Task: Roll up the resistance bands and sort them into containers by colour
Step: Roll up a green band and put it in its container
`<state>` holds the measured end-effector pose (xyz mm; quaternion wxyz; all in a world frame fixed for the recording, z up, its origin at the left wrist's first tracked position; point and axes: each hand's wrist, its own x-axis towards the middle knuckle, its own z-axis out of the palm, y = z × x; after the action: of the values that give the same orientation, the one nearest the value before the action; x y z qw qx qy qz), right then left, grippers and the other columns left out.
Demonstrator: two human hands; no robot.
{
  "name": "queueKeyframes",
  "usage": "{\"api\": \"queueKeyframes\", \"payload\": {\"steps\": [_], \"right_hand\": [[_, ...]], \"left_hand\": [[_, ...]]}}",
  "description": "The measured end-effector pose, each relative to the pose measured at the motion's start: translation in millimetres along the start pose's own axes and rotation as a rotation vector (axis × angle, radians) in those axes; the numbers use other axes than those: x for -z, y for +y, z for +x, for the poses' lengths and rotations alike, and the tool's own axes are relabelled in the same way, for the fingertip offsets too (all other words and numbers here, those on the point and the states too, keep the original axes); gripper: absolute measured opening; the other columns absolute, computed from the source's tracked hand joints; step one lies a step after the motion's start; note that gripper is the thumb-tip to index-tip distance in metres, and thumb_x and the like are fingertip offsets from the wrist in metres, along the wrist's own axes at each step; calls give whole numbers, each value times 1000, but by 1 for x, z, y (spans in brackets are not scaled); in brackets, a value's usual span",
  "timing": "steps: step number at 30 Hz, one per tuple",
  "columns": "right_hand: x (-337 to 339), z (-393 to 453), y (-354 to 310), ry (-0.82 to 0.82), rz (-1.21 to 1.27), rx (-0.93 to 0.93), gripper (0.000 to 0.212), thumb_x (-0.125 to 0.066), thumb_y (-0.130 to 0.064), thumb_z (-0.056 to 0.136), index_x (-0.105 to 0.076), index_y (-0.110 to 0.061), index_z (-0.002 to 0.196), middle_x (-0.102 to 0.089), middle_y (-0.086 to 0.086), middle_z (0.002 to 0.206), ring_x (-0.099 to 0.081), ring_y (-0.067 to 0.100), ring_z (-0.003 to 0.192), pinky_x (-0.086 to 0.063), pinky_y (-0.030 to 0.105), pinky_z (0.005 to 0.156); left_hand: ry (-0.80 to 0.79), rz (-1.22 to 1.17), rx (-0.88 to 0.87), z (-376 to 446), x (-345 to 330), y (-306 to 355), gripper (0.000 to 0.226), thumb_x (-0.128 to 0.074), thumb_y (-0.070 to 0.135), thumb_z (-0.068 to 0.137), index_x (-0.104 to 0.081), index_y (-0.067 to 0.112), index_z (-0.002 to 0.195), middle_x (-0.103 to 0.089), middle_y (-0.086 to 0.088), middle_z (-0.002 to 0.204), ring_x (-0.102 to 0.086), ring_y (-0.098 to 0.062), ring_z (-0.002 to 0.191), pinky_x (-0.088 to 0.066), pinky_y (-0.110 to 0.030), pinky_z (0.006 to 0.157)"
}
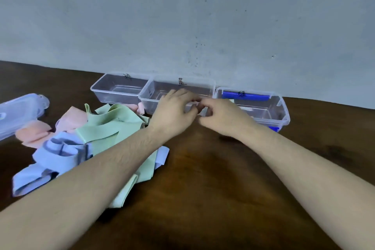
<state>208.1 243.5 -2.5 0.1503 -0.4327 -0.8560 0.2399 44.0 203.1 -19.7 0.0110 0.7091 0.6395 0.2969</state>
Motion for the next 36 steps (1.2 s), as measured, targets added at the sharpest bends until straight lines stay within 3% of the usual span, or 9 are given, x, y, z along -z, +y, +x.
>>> {"api": "queueKeyframes", "payload": {"steps": [6, 11, 15, 20, 23, 26, 29, 32, 36], "right_hand": [[-55, -9, -26, -164, 72, 148, 13, -62, -38, 93, -67, -32, 104, -62, -14, 82, -60, 6, 77, -51, 29, 67], [-88, -8, -46, -257, 97, 155, 18, -63, -36, 92, -62, -33, 110, -64, -13, 93, -62, 9, 84, -53, 31, 72], [-105, -2, -58, -287, 64, 102, 35, -67, -38, 90, -59, -30, 123, -61, -9, 106, -60, 11, 93, -52, 31, 77], [-123, 12, -67, -166, 38, -116, 56, -67, -52, 87, -54, -25, 135, -56, 0, 124, -59, 17, 104, -50, 33, 82], [-133, 18, -68, -168, 34, -267, 52, -67, -61, 84, -68, -18, 112, -63, 7, 117, -63, 22, 93, -47, 34, 72], [-134, 12, -76, -134, 140, -331, 39, -76, -45, 83, -71, -15, 109, -67, 2, 107, -64, 22, 98, -50, 37, 82], [-138, 3, -80, -32, 239, -334, 29, -80, -34, 82, -70, -22, 107, -65, -7, 99, -61, 14, 93, -46, 28, 77], [-139, -8, -81, 102, 326, -324, 17, -80, -28, 82, -71, -25, 96, -69, -6, 92, -64, 15, 89, -51, 32, 80], [-130, -28, -87, 226, 444, -340, 15, -77, -21, 85, -71, -20, 99, -73, -2, 93, -69, 16, 85, -55, 31, 76]], "left_hand": [[-82, 122, 182, -86, 21, -30, 37, -51, 34, 81, -70, 24, 111, -68, 7, 106, -60, -20, 101, -45, -35, 92], [-146, 217, 285, -129, 43, -49, 59, -47, 60, 73, -61, 33, 124, -60, 11, 124, -49, -17, 120, -38, -34, 101], [-277, 263, 293, -143, 62, -70, 71, -60, 72, 73, -48, 42, 136, -47, 17, 137, -38, -11, 132, -29, -35, 106], [-306, 126, 342, -152, 71, -86, 61, -63, 64, 79, -50, 40, 134, -50, 15, 135, -43, -12, 128, -33, -31, 106], [-322, 26, 329, -151, 70, -93, 55, -63, 53, 83, -52, 36, 134, -55, 11, 125, -53, -12, 116, -42, -31, 101], [-406, -79, 343, -146, 65, -98, 55, -61, 50, 86, -51, 34, 137, -56, 6, 131, -53, -15, 115, -44, -33, 100], [-408, 2, 287, -143, 57, -99, 50, -53, 55, 90, -51, 38, 137, -55, 6, 136, -43, -20, 127, -34, -36, 107], [-378, -18, 240, -139, 56, -95, 46, -48, 56, 93, -52, 40, 136, -54, 8, 136, -39, -21, 128, -28, -38, 106], [-295, -195, 147, -135, 56, -87, 33, -59, 40, 91, -59, 32, 123, -62, 10, 122, -51, -16, 118, -39, -37, 104]]}}
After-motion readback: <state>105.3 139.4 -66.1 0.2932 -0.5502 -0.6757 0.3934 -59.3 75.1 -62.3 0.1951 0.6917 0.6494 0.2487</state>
